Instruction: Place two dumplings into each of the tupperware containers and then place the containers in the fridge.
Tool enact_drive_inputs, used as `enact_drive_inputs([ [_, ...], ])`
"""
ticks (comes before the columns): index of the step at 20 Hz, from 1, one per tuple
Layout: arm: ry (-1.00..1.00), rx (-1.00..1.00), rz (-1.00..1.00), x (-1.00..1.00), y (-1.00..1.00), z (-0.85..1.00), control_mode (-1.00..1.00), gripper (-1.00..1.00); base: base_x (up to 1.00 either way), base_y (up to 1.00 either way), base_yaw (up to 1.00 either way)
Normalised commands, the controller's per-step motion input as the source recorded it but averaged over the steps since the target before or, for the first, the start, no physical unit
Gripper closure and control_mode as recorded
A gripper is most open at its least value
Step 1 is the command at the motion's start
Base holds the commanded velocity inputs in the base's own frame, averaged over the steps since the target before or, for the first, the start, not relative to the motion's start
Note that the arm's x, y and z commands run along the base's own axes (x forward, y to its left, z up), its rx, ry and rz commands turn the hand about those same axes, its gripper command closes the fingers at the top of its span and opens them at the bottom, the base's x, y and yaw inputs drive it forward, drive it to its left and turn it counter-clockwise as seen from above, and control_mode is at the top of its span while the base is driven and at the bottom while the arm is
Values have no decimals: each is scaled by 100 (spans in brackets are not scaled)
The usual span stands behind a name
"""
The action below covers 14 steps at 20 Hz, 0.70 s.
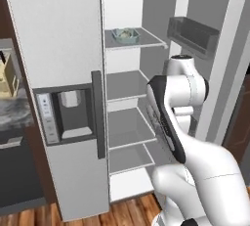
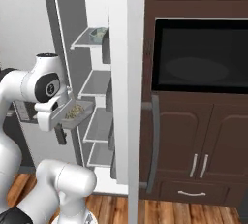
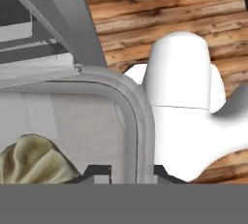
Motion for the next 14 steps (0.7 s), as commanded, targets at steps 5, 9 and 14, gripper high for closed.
enact_drive_inputs([
  [5, 0, 0, 0, 0, 0, 0, 100, 100, 54, -48, 12],
  [9, 0, 0, 0, 0, 0, 0, 100, 100, 35, -13, 11],
  [14, 0, 0, 0, 0, 0, 0, 100, 100, -6, -7, 0],
])
